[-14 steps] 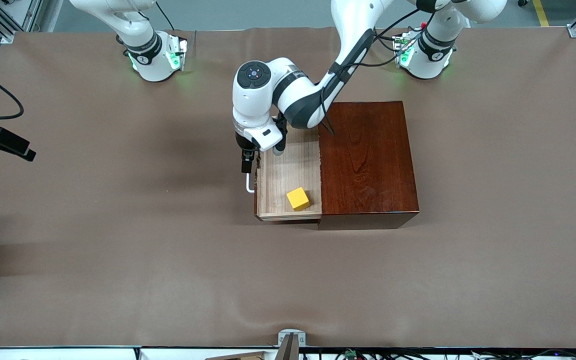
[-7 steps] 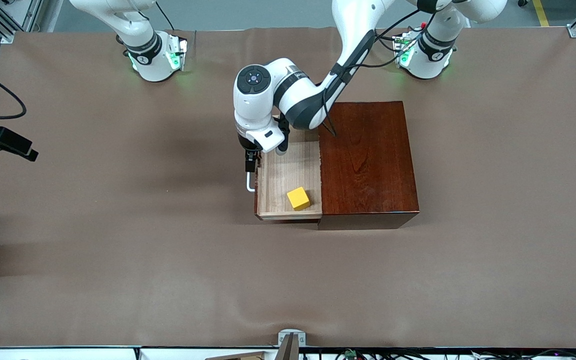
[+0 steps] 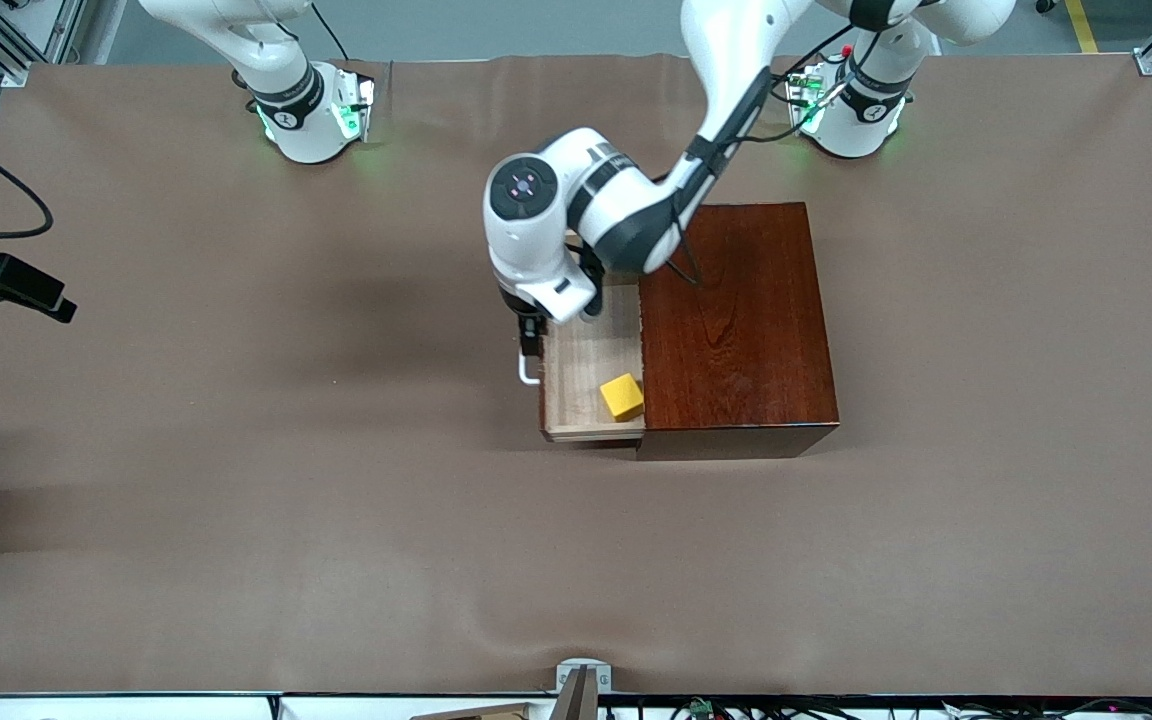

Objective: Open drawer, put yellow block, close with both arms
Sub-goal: 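Push the drawer front into the box with the left gripper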

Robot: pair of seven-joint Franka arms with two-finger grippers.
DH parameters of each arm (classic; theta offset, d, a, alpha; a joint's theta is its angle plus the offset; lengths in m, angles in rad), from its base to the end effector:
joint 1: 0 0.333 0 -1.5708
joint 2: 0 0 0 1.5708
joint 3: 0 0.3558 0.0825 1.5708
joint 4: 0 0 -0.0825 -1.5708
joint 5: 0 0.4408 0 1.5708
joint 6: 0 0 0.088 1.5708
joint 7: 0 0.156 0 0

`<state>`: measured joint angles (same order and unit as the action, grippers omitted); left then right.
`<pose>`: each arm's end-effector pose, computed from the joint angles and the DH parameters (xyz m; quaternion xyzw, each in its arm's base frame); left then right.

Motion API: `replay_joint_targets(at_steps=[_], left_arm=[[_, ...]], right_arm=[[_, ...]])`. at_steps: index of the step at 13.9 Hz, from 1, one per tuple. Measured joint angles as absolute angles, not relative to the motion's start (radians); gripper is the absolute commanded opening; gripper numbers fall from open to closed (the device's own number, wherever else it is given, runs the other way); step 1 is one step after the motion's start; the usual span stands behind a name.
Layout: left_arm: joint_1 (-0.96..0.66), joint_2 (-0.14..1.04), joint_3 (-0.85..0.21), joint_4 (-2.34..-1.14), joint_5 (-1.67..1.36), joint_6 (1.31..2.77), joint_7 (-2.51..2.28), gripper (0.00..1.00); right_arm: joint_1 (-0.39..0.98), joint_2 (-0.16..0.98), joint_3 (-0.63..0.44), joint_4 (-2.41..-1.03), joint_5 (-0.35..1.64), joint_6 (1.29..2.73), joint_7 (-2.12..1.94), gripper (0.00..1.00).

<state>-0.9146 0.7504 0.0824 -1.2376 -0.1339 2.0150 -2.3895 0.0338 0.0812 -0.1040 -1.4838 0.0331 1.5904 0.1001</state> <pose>0.5382 -0.6346 0.2818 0.6998 0.7135 -0.0335 0.0134 0.6422 -0.0375 0.6126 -0.9962 0.0849 -0.0127 0.0125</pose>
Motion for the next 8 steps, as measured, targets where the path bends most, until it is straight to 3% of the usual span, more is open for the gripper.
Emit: replay_joint_targets(at_steps=[8], left_arm=[[-0.903,0.728,0.125,-1.246,-0.055,1.860,-2.377,1.00]], right_arm=[[0.035,0.081,-0.104,-1.483,0.033,1.590,0.100,1.00]])
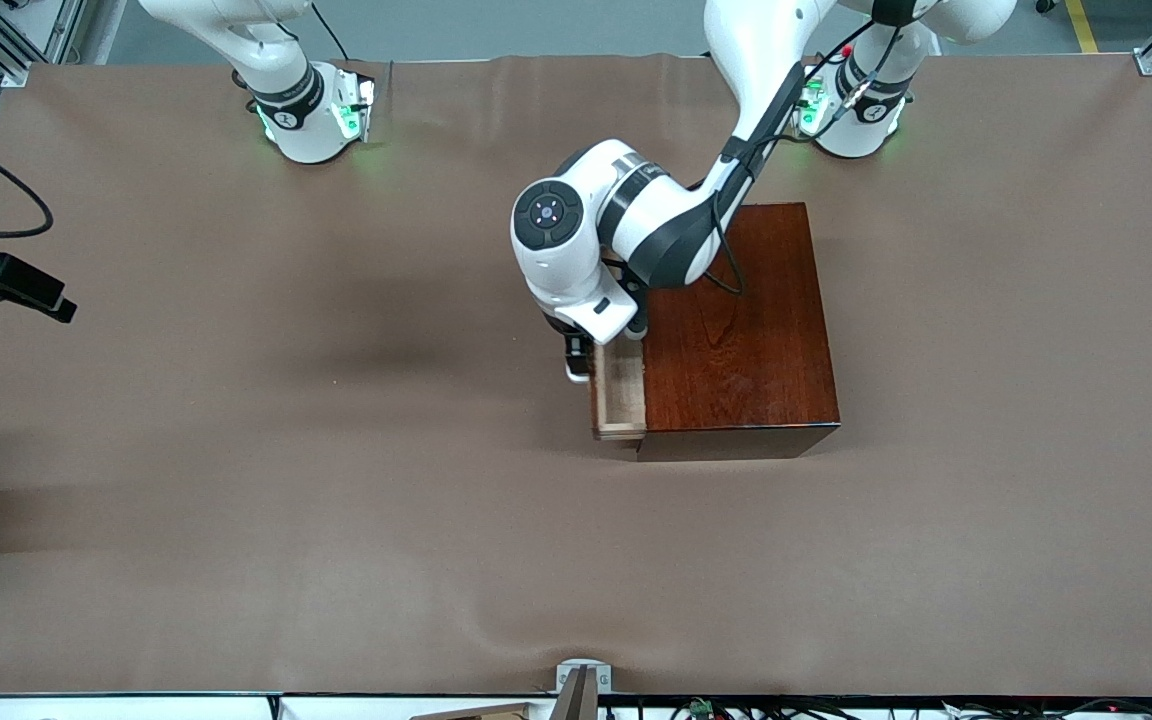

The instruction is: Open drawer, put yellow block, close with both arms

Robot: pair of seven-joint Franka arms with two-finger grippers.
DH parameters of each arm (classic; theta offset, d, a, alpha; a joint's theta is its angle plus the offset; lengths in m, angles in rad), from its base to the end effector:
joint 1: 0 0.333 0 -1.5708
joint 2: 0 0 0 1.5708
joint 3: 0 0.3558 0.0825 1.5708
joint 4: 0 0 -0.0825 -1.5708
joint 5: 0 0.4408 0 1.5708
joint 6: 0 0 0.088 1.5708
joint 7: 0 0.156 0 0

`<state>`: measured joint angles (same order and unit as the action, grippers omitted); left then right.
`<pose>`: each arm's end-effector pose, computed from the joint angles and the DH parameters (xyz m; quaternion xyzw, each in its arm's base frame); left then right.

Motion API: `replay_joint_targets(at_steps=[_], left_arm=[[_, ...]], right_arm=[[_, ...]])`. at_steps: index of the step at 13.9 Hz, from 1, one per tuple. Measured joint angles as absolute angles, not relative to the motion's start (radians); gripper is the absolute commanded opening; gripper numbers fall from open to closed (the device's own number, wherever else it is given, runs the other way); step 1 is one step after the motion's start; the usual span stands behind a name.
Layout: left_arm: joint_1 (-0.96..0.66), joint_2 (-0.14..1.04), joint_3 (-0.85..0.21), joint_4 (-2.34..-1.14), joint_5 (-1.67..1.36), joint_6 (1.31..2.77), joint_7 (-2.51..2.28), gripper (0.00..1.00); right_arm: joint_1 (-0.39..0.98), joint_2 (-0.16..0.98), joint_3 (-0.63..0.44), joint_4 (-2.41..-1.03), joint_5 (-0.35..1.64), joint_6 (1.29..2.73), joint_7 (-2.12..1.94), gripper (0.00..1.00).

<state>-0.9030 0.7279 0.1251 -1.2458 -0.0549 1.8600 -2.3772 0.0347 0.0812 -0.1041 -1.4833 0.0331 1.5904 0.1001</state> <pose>0.5542 -0.5855 0.2847 -0.6988 -0.7130 -0.0169 0.0541 0.6422 -0.0369 0.6129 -0.9963 0.0845 -0.0130 0.0125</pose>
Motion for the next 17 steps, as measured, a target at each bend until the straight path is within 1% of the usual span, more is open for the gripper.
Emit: replay_joint_targets(at_steps=[8,14,17], left_arm=[[-0.890,0.727,0.151,-1.257,0.057,1.757,-2.370,1.00],[-0.894,0.726,0.150,-1.254,0.069,1.754,-2.370,1.00],[-0.900,0.694,0.156,-1.217,0.103,1.762,-2.330,1.00]], right_arm=[[0.035,0.081,-0.104,-1.483,0.033,1.590,0.100,1.00],[0.035,0.081,-0.104,-1.483,0.033,1.590,0.100,1.00],[0.035,0.081,-0.104,-1.483,0.033,1.591,0.100,1.00]])
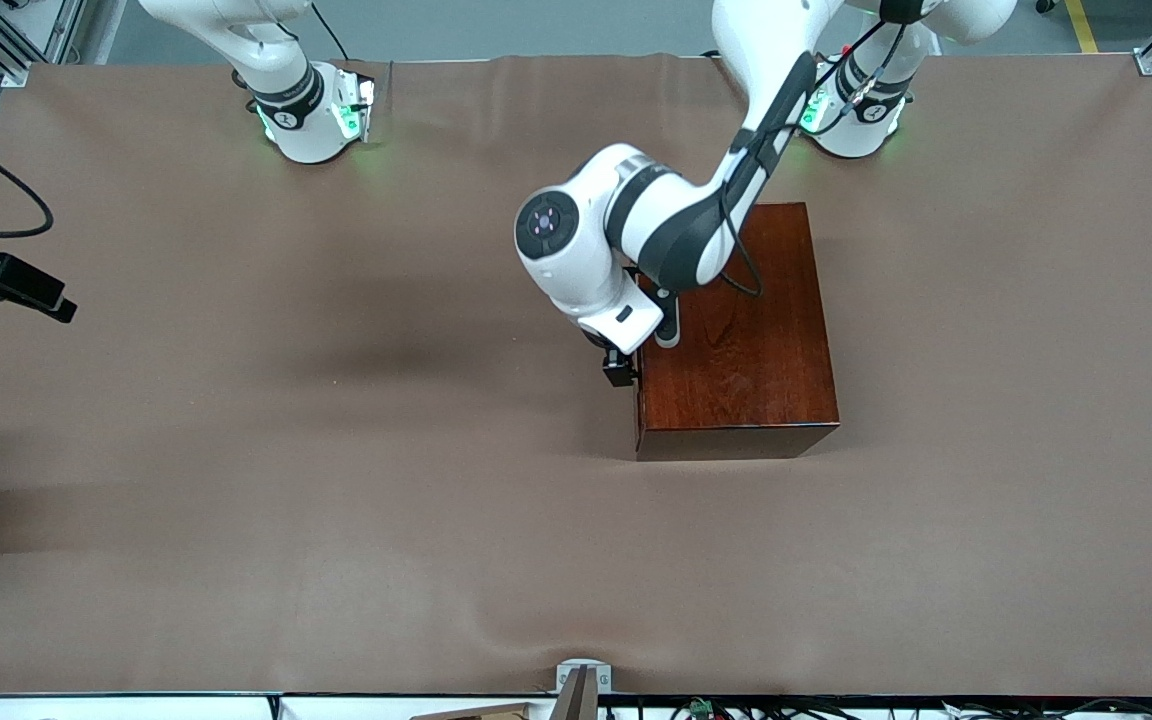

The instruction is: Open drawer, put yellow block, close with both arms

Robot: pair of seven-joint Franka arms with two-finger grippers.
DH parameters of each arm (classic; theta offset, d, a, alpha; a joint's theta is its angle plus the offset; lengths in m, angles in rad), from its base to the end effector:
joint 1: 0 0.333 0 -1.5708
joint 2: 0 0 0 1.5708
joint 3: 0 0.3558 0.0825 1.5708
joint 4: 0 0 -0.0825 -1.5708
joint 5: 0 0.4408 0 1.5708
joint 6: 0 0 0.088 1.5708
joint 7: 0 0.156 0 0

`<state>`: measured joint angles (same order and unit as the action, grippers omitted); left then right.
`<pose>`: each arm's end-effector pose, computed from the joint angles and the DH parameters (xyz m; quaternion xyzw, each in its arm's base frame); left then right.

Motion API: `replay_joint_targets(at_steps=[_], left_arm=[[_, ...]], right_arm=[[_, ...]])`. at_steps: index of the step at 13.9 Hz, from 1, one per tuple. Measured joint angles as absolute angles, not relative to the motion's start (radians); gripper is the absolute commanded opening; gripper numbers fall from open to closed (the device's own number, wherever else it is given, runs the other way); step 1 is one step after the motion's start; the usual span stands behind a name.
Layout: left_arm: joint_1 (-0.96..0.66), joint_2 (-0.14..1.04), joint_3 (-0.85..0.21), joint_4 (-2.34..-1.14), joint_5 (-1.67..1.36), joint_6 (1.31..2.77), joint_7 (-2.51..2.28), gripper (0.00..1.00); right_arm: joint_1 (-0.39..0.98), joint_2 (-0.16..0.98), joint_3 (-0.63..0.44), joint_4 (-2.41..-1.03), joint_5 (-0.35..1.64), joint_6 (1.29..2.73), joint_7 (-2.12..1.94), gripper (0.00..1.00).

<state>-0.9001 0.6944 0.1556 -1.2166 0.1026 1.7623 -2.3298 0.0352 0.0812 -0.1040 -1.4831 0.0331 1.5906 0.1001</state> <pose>0.5780 -0.5509 0.3239 -0.7160 -0.6873 -0.0978 0.0733 0.6423 -0.0366 0.6130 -0.9963 0.0842 -0.0132 0.0126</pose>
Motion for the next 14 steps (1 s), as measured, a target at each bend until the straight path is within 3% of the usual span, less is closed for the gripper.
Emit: replay_joint_targets(at_steps=[4,8,14], left_arm=[[-0.843,0.555,0.175,-1.204,0.104,1.764,-2.152,1.00],[-0.653,0.515,0.174,-1.223,0.040,1.766,-1.875,1.00],[-0.478,0.416,0.170,-1.391,-0.006,1.767,-1.527,1.00]], right_arm=[[0.035,0.081,-0.104,-1.483,0.033,1.591,0.100,1.00],[0.035,0.081,-0.104,-1.483,0.033,1.591,0.100,1.00],[0.035,0.081,-0.104,-1.483,0.033,1.591,0.100,1.00]])
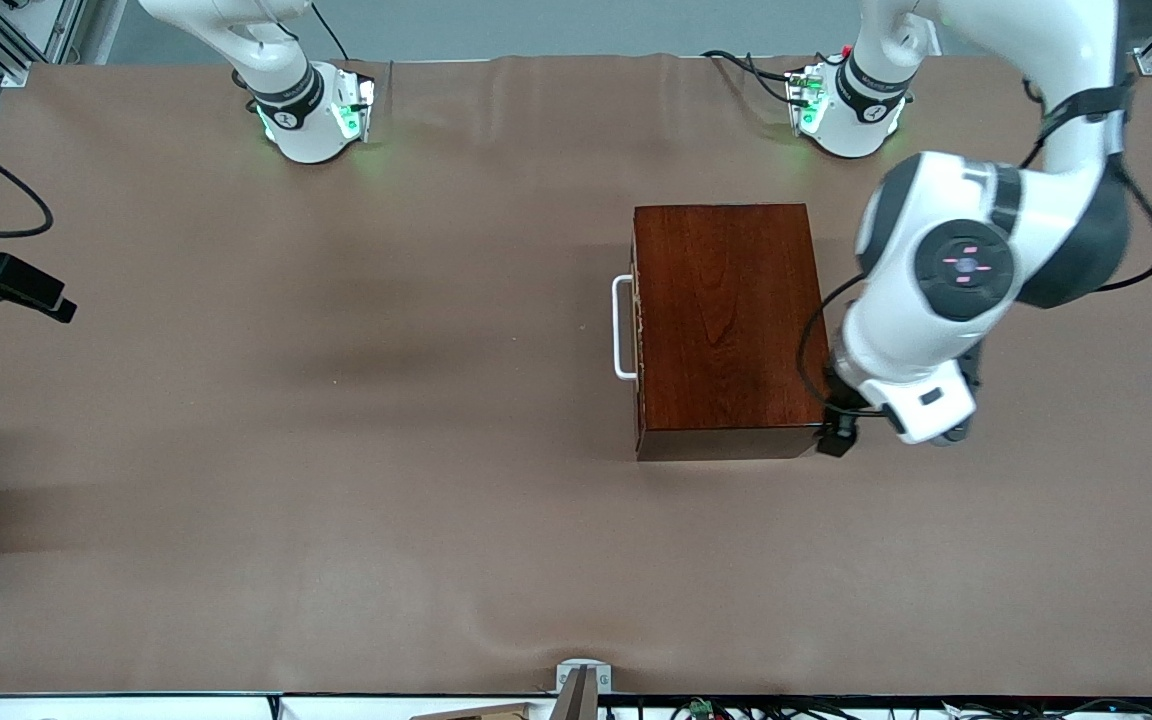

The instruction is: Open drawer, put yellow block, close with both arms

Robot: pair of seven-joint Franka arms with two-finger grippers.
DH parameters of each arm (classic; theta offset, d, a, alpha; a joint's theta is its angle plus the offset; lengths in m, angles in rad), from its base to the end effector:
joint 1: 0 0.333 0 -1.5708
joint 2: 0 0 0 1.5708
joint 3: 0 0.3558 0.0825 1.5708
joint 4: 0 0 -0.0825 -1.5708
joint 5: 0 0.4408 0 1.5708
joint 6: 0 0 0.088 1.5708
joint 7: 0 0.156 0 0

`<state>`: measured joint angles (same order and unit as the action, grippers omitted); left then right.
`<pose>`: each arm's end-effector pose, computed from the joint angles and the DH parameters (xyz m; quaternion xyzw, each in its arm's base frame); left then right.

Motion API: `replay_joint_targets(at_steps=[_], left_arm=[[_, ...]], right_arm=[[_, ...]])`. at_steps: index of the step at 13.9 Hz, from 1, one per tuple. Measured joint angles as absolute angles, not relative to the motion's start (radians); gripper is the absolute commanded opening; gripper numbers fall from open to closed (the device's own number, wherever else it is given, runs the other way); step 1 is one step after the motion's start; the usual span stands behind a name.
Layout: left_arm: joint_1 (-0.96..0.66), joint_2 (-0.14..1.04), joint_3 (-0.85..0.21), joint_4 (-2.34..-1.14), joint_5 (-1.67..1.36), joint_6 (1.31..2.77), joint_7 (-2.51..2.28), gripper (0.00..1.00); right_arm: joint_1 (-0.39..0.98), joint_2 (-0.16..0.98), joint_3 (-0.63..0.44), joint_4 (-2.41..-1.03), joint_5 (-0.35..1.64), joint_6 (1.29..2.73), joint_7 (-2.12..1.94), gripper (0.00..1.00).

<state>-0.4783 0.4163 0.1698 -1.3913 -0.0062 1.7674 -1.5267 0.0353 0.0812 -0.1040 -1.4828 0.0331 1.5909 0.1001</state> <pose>0.7069 -0.2455 0.4461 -0.8230 -0.5669 -0.0144 0.0327 0.6424 -0.0365 0.6132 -0.9963 0.0842 -0.0135 0.0126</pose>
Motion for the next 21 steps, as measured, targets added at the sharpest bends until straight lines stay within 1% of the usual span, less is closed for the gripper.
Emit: replay_joint_targets(at_steps=[3,7,11,14,16,19,21], left_arm=[[-0.437,0.306,0.169,-1.527,-0.010,1.771,-1.373,1.00],[-0.380,0.118,0.169,-1.767,-0.011,1.855,-1.161,1.00],[-0.295,-0.025,0.169,-1.898,-0.011,1.863,-0.919,1.00],[-0.228,-0.095,0.169,-1.960,-0.011,1.860,-0.726,1.00],[-0.187,-0.119,0.169,-1.976,-0.011,1.842,-0.578,1.00],[-0.151,-0.132,0.170,-1.974,-0.011,1.815,-0.371,1.00],[-0.150,-0.132,0.168,-1.944,-0.011,1.783,-0.283,1.00]], right_arm=[[0.035,0.081,-0.104,-1.483,0.033,1.591,0.100,1.00],[0.035,0.081,-0.104,-1.483,0.033,1.591,0.100,1.00],[0.035,0.081,-0.104,-1.483,0.033,1.591,0.100,1.00],[0.035,0.081,-0.104,-1.483,0.033,1.591,0.100,1.00],[0.035,0.081,-0.104,-1.483,0.033,1.591,0.100,1.00],[0.035,0.081,-0.104,-1.483,0.033,1.591,0.100,1.00],[0.035,0.081,-0.104,-1.483,0.033,1.592,0.100,1.00]])
